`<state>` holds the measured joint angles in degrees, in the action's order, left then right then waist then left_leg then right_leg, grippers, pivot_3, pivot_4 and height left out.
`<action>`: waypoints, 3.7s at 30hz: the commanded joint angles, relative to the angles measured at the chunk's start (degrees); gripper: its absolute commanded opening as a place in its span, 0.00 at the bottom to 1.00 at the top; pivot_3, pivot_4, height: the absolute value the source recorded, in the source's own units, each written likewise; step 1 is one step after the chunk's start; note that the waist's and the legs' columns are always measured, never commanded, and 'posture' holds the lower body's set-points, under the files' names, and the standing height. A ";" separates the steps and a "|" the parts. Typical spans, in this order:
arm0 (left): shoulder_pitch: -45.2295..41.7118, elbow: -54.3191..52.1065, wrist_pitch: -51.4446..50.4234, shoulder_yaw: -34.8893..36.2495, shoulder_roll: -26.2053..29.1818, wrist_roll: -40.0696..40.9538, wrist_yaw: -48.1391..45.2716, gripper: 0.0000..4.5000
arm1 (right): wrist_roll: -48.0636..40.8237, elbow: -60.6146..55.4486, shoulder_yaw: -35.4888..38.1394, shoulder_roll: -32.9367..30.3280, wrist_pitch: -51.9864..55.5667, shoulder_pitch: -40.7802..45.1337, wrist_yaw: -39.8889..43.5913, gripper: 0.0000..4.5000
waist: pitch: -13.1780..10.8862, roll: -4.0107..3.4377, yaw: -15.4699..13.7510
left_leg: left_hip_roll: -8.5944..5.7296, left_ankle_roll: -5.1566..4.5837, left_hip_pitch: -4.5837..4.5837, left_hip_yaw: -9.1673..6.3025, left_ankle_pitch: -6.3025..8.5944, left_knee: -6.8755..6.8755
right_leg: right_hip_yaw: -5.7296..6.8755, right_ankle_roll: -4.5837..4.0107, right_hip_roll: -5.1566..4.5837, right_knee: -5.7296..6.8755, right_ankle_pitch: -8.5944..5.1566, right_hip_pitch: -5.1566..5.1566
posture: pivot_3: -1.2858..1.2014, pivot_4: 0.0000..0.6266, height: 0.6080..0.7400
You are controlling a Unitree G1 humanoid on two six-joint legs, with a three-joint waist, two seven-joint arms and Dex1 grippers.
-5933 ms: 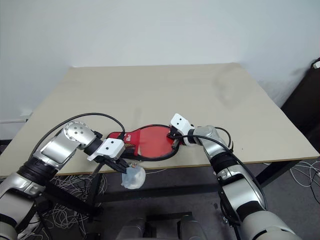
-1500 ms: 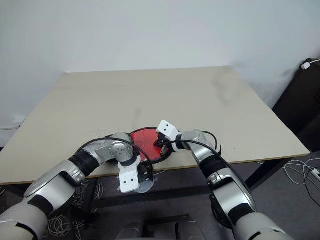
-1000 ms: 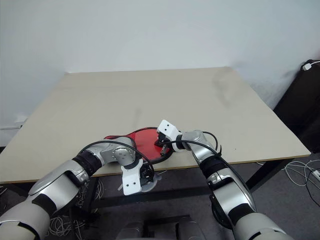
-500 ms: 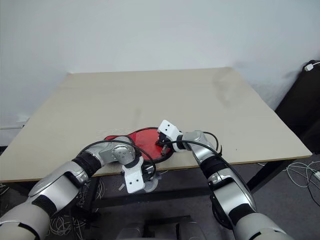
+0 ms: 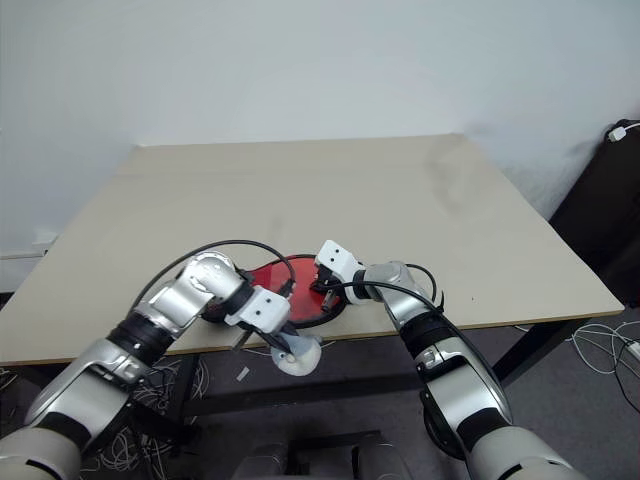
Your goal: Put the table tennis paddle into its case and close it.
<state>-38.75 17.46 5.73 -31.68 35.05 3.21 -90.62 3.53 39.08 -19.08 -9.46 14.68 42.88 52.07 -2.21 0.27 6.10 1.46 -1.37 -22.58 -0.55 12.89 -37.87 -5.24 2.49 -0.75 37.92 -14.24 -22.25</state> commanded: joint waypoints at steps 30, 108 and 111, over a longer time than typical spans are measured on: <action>11.57 3.62 -17.23 10.55 23.90 4.28 -1.57 0.03 | 2.45 4.89 -1.70 -0.28 0.29 -1.86 -1.15 0.00 | 0.01 0.03 1.90 | 0.71 0.07 0.08 -0.05 0.04 0.93 | 0.04 -0.52 0.83 -0.01 -0.26 -0.45 | 0.52 0.00 1.00; 0.16 3.26 -21.76 36.03 -7.45 6.60 58.42 0.44 | -1.41 -1.55 11.81 -2.42 -7.85 2.04 -17.98 0.00 | 0.01 0.32 -1.04 | 0.16 0.98 -0.13 -1.38 0.08 0.96 | 0.69 -1.76 0.74 0.85 -0.88 -0.76 | 0.52 0.00 1.00; -0.90 6.66 -20.34 37.69 -8.99 6.15 63.06 0.44 | -2.03 0.49 15.18 -2.24 -9.97 5.86 -23.71 0.00 | 0.01 0.31 -1.10 | 0.13 0.98 -0.23 -1.36 0.08 0.99 | 0.56 -1.90 0.73 0.88 -0.79 -0.95 | 0.52 0.00 1.00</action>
<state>-37.39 23.75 -16.59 3.68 26.07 9.70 -30.49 2.47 40.06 -6.71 -11.54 7.09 44.92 32.11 -2.21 0.58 5.00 1.59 -0.39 -22.81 -1.90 12.97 -36.86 -4.75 0.59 -0.01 38.83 -15.02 -23.27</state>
